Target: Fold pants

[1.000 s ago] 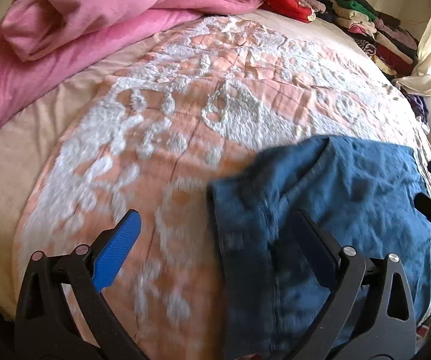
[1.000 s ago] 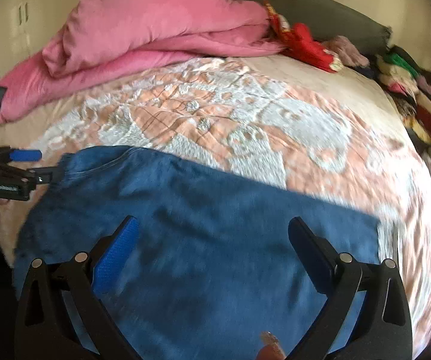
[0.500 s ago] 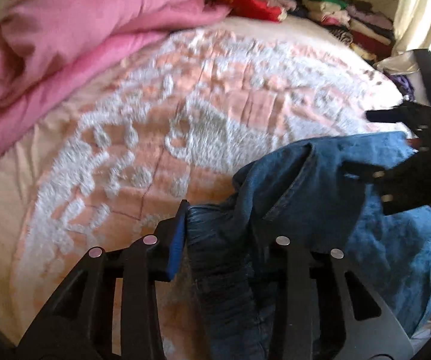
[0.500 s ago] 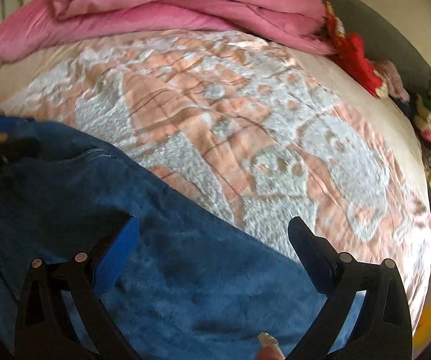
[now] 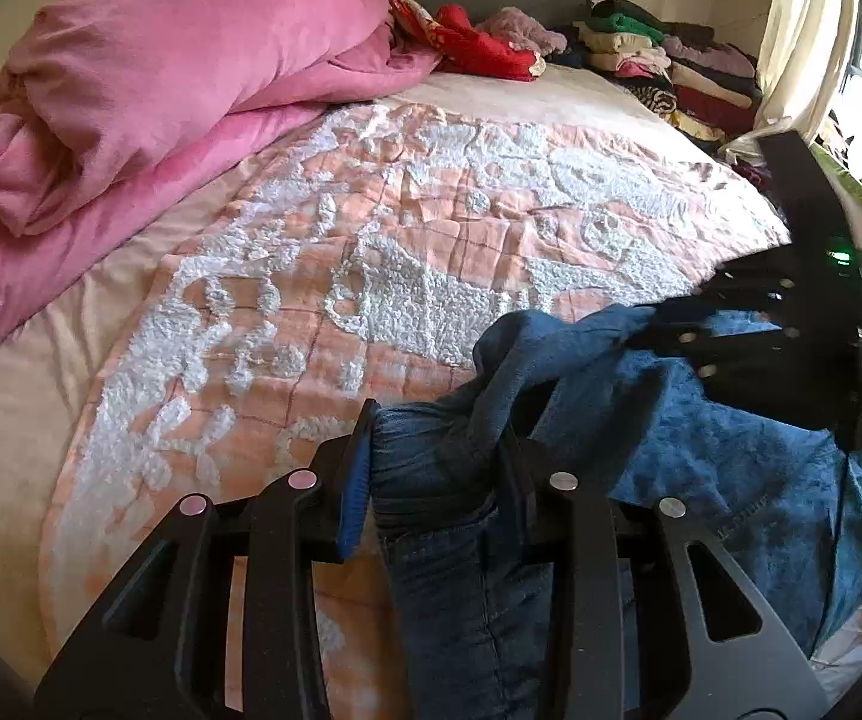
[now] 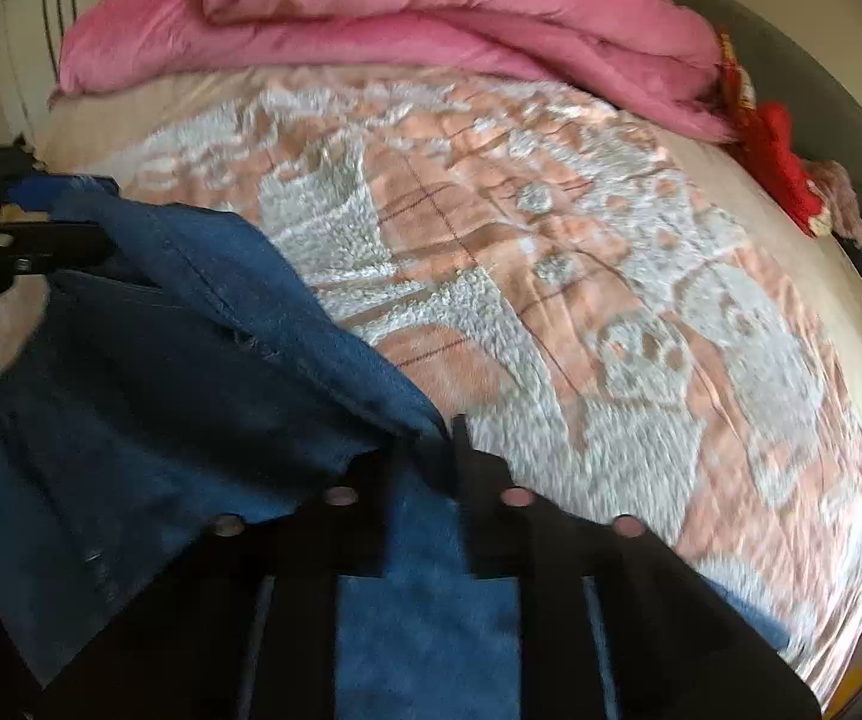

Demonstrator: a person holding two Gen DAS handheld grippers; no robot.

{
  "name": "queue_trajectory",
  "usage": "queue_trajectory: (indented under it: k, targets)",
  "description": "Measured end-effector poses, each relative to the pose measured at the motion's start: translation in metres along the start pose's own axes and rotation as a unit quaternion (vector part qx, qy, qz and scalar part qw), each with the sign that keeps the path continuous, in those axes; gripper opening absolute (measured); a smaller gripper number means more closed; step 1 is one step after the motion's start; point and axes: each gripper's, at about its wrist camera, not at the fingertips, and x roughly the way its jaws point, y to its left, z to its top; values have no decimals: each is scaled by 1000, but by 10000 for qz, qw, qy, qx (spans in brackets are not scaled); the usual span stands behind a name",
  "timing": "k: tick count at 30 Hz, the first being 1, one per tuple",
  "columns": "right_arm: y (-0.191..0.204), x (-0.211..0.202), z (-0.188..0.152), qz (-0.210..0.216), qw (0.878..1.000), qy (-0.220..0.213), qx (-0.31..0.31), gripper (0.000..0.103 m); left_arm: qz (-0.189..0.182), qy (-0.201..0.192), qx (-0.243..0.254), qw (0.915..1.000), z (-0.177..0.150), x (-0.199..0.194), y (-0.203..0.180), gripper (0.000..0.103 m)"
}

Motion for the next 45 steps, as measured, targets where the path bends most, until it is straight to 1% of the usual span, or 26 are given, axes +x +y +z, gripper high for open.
queue_trajectory:
  k: [5, 8, 12, 17, 20, 24, 25, 28, 32, 34, 36, 38, 41, 42, 43, 45]
  targets:
    - [7, -54, -25, 107, 9974, -600, 378, 8, -3, -125, 23, 9999, -5, -15, -3, 27]
    - [19, -85, -41, 138, 9950, -807, 576, 8, -69, -263, 44, 9996, -10, -28, -8, 27]
    - [41, -123, -61, 209, 9920, -1083, 619, 7, -94, -431, 172, 9989, -22, -47, -18, 27]
    - [75, -156, -93, 330, 9904, -1153, 690, 7, -206, -537, 243, 9981, -46, -71, -22, 30]
    - [102, -168, -112, 382, 9912, -1061, 694, 7, -280, -451, 366, 9979, -66, -79, -27, 30]
    - [139, -171, -134, 462, 9937, -883, 520, 7, -319, -241, 442, 9982, -92, -82, -29, 30]
    - [146, -171, -139, 467, 9941, -843, 495, 7, -307, -202, 473, 9982, -97, -83, -29, 30]
    - [168, -163, -152, 663, 9945, -682, 444, 7, -199, -37, 489, 9986, -112, -82, -28, 31]
    - [192, -139, -163, 939, 9939, -353, 463, 7, -65, 236, 357, 9991, -126, -78, -21, 35]
    - [200, -127, -165, 931, 9944, -229, 438, 7, -22, 318, 303, 9990, -133, -79, -18, 37]
    - [204, -120, -166, 890, 9950, -139, 441, 7, -16, 393, 251, 9989, -140, -85, -14, 43]
    - [206, -116, -166, 933, 9945, -92, 476, 7, -2, 400, 194, 9990, -147, -94, -9, 55]
    - [208, -114, -168, 973, 9940, -39, 492, 10, 358, 403, -54, 9985, -156, -108, 3, 56]
    - [209, -114, -169, 968, 9942, -26, 478, 10, 342, 336, -117, 9988, -155, -113, 3, 56]
    - [210, -112, -170, 975, 9940, -4, 487, 10, 189, 189, -158, 9995, -150, -121, 1, 56]
    - [208, -108, -170, 1023, 9932, 35, 563, 10, 49, 22, -107, 9999, -140, -128, -8, 56]
